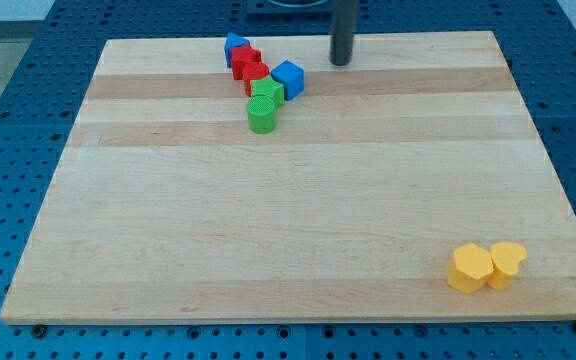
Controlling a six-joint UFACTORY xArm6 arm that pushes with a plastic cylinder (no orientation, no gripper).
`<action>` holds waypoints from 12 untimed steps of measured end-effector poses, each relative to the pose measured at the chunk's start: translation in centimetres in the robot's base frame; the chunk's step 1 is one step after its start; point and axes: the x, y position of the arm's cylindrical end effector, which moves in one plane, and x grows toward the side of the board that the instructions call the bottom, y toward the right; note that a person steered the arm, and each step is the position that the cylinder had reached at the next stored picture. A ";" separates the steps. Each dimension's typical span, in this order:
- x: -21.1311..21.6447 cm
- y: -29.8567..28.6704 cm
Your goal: Move the blue cube diagonally bottom right to the green circle
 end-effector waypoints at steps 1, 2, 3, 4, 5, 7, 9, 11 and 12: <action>-0.6 -3.0; -0.1 -3.8; 1.0 -3.8; 1.9 -4.1; 2.0 -5.6; 2.2 -7.1; 5.6 -7.1; 9.0 -6.6; 10.9 -5.0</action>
